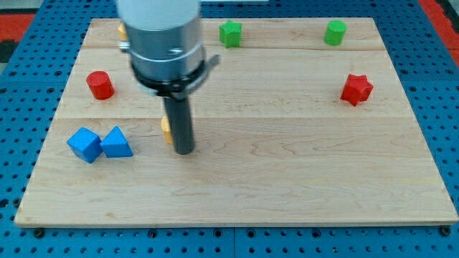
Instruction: Move the yellow heart bottom right to the yellow hexagon
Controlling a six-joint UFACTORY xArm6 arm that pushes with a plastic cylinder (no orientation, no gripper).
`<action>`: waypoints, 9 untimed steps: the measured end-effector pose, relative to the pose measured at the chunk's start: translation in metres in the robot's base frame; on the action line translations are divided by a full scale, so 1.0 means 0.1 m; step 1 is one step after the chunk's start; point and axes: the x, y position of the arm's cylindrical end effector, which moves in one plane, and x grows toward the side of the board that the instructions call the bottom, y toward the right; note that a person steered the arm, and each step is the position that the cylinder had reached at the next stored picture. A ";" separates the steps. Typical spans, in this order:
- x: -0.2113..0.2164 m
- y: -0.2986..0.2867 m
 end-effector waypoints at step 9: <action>-2.12 0.51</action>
